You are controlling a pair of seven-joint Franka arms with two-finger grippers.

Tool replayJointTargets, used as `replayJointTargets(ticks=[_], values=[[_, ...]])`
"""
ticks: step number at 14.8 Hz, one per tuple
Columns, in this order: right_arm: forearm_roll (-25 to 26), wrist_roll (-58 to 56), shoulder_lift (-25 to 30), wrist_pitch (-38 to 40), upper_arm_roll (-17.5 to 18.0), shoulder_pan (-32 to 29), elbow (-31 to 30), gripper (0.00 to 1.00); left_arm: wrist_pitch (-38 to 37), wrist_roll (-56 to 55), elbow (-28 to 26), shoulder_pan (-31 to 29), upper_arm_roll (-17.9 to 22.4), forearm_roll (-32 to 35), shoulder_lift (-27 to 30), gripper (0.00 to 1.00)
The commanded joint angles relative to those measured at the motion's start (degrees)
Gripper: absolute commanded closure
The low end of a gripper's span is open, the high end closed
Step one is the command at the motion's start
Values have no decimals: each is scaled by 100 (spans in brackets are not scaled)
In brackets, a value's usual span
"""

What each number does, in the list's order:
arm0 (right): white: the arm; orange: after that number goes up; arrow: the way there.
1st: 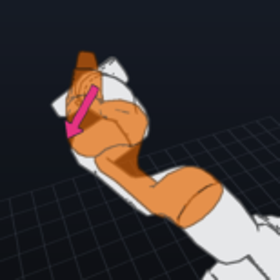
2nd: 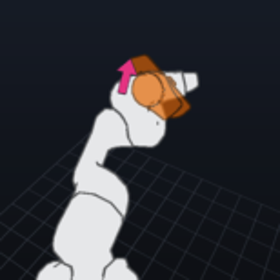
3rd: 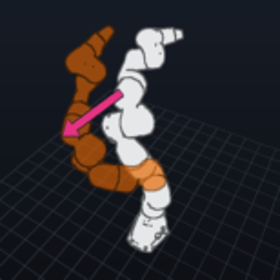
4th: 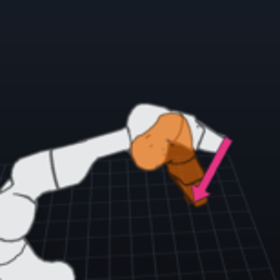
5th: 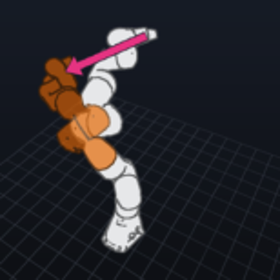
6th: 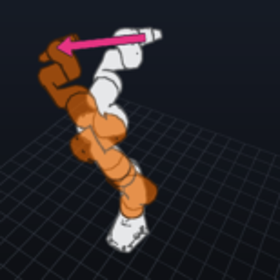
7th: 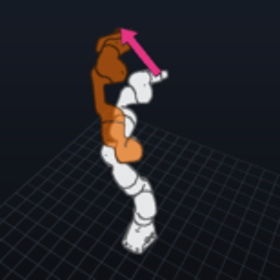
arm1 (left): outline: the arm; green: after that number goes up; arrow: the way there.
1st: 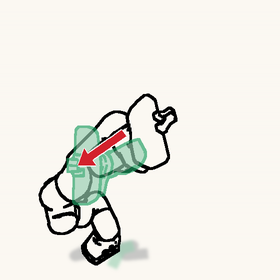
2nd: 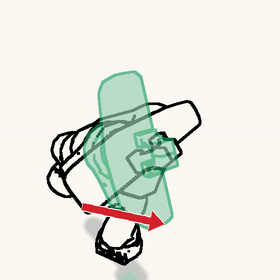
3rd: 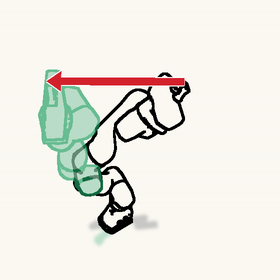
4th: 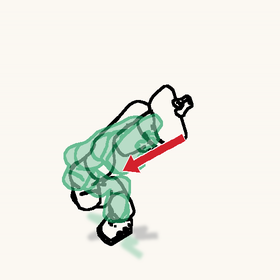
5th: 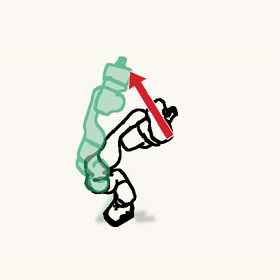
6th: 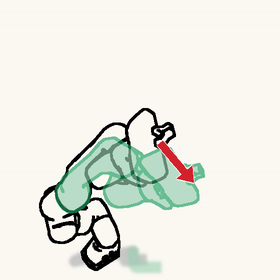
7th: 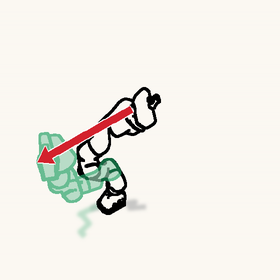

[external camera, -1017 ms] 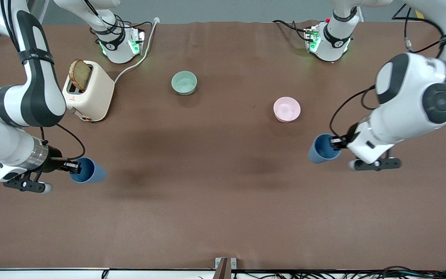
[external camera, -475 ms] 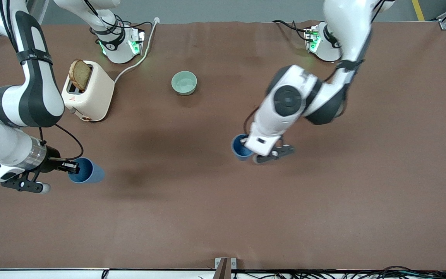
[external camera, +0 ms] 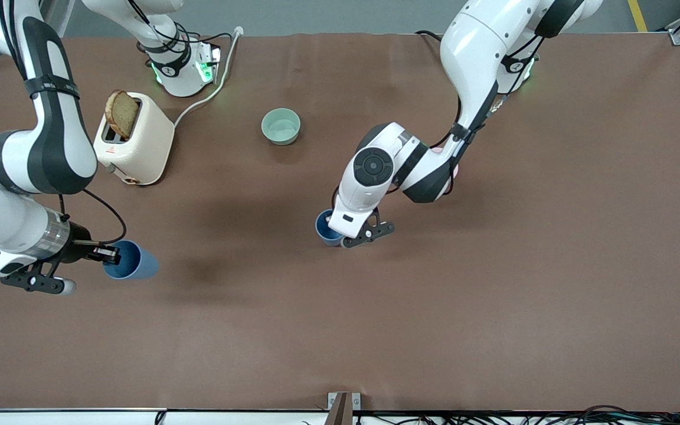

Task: Stack blue cups with both arms
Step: 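Carry the blue cup with the left gripper toward the table middle, then release the cup with the left gripper and lift away, then carry the right gripper's cup over the placed cup and insert it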

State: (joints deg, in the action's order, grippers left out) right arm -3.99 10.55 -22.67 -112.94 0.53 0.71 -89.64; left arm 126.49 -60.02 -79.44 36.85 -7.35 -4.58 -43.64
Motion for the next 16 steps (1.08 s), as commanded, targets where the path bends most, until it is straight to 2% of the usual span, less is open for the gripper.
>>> replayJointTargets(ticks=[1,2,3,5,7,9,11,14,16], values=[[-50,17,140,-44,43,-62,-159,96,-63,7,166,33,32,-17,-4,63],[-50,8,148,-44,43,-62,-159,96,-63,-19,166,33,40,-8,31,22],[-50,8,148,-35,43,-62,-159,96,-81,-97,166,33,75,10,92,0],[-50,8,175,-18,43,-62,-150,96,-351,-72,175,-72,119,36,469,0],[-50,26,201,9,52,-36,-115,96,-913,164,192,-230,426,115,952,0],[-50,70,332,26,61,60,-98,96,-1414,778,192,-423,680,186,1497,0],[-58,87,613,289,69,315,-98,96,-1977,1428,184,-870,752,238,2007,0],[-58,1015,868,343,70,1069,-115,97,-2330,2684,175,-1530,752,589,2561,0],[-50,1927,939,325,61,1832,-106,97,-2584,3353,183,-1916,744,599,2869,0]])
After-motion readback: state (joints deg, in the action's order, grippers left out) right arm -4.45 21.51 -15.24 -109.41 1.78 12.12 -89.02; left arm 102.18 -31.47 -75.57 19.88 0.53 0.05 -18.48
